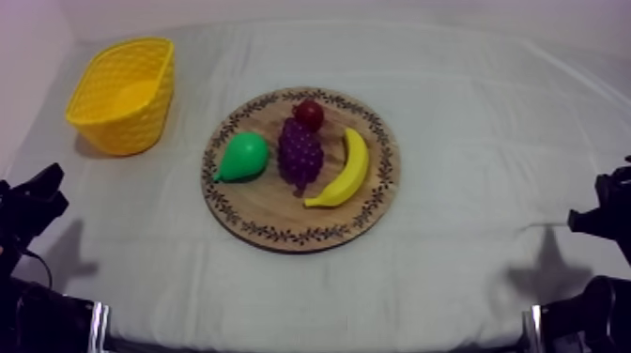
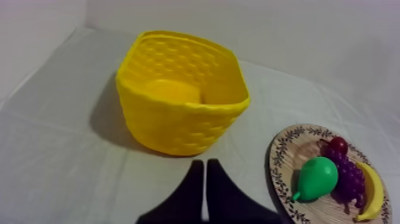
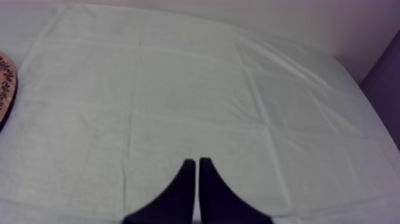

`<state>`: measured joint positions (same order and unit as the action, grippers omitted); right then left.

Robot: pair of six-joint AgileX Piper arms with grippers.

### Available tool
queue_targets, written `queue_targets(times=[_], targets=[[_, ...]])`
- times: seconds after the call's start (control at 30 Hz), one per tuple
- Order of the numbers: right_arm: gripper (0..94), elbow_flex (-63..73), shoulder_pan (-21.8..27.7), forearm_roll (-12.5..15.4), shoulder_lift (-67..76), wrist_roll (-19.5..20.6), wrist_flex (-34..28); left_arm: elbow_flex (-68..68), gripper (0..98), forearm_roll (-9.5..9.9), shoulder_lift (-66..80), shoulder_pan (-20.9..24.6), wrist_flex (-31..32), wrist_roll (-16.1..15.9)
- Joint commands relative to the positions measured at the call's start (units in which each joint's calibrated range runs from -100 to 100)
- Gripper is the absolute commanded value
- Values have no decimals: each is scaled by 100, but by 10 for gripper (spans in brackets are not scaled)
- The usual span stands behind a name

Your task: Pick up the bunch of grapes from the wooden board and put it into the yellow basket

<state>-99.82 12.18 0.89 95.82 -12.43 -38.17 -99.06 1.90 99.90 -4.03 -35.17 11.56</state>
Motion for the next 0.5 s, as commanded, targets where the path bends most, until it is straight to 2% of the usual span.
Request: queue_targets(times=[0.0,0.33,0.47], targets=[[3,5,0,1,2,0,3,-5,0,3,1,1,0,0],[3,5,0,1,2,0,3,-5,0,3,1,-1,0,-4],[3,5,0,1,2,0,3,-5,0,3,6,-170,0,-12]])
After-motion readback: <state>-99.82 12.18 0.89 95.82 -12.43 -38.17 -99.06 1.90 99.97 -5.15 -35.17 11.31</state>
